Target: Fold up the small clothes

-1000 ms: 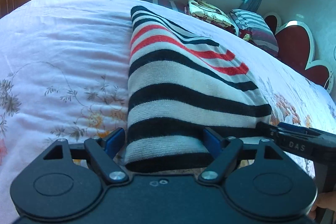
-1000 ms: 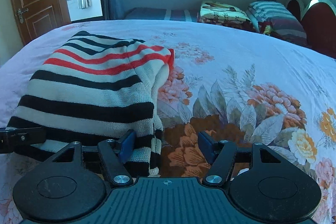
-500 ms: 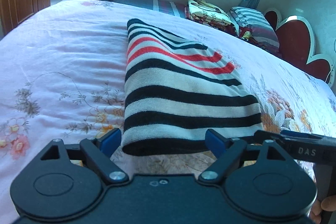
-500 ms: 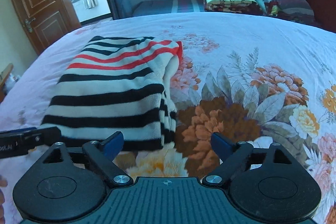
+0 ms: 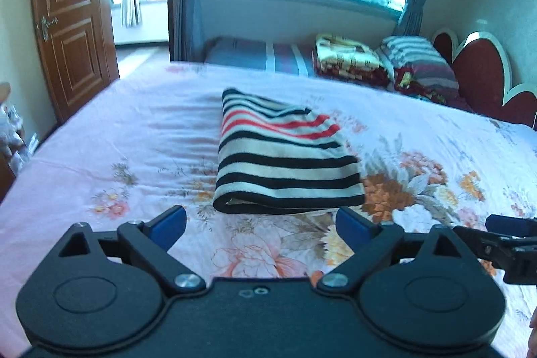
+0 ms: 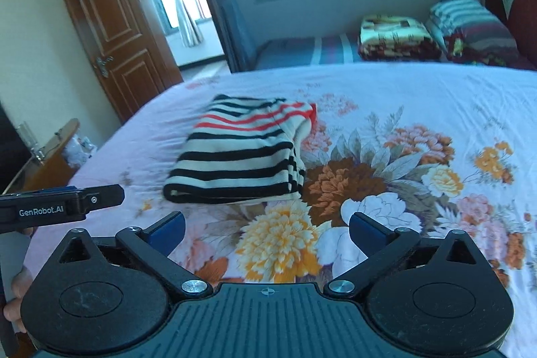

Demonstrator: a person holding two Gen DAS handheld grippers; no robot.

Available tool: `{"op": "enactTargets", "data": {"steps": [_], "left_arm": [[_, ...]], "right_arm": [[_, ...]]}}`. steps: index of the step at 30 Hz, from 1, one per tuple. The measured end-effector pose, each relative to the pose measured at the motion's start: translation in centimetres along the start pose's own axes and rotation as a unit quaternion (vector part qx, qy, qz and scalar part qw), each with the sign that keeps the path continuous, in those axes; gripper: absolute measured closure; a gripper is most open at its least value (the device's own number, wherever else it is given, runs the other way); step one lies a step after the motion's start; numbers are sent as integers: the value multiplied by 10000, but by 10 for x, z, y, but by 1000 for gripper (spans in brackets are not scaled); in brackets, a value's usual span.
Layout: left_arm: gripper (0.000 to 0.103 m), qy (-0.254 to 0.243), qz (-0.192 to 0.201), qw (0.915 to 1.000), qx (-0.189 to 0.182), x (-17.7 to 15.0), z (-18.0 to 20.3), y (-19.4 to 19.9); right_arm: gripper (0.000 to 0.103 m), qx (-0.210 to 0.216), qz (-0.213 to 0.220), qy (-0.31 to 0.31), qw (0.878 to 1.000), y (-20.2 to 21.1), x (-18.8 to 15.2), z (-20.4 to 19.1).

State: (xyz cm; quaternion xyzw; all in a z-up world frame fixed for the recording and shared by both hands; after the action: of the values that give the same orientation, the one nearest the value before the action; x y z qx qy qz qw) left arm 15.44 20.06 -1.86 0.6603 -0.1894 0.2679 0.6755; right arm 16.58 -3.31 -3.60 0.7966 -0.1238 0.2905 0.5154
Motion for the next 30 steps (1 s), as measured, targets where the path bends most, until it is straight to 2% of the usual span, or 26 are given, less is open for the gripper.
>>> {"op": "enactTargets", "data": {"steps": [4,10,14,16,19,30], "left_arm": [[6,198,336,9992,84,-28,20,52],[6,-11,505,9977,458,-64,52,114],[6,146,603,9966,548,-82,60,142],[6,216,653,9957,618,-88,62,152],[6,283,681,9959,518,-94,64,164],[6,264,696,9960,490,-105,69,178]], "right_arm": [[0,-149,321,176,9992,53,-25,-11],[0,-265,678,103,9973,123,-60,-22],[0,-503,973,234,9937,155,-77,-33],[0,-680,1109,259,9912,166,-84,-38],[0,-807,1253,321,9883,178,-92,-41],[0,-812,1496,214,9852,198,-101,-39]]}}
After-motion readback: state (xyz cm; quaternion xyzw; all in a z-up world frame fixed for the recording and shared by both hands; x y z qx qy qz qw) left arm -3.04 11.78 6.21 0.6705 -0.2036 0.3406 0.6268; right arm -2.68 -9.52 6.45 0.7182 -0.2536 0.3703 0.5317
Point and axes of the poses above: each gripper's, at about its wrist camera, not at the fingertips, and y roughly against the way its jaws point, z to its right, x to its top, the point moved 1 cm from there along -y, roughly the way its jaws point, and after that the axes turned 13 degrees about -z, right-handed, at the moved point
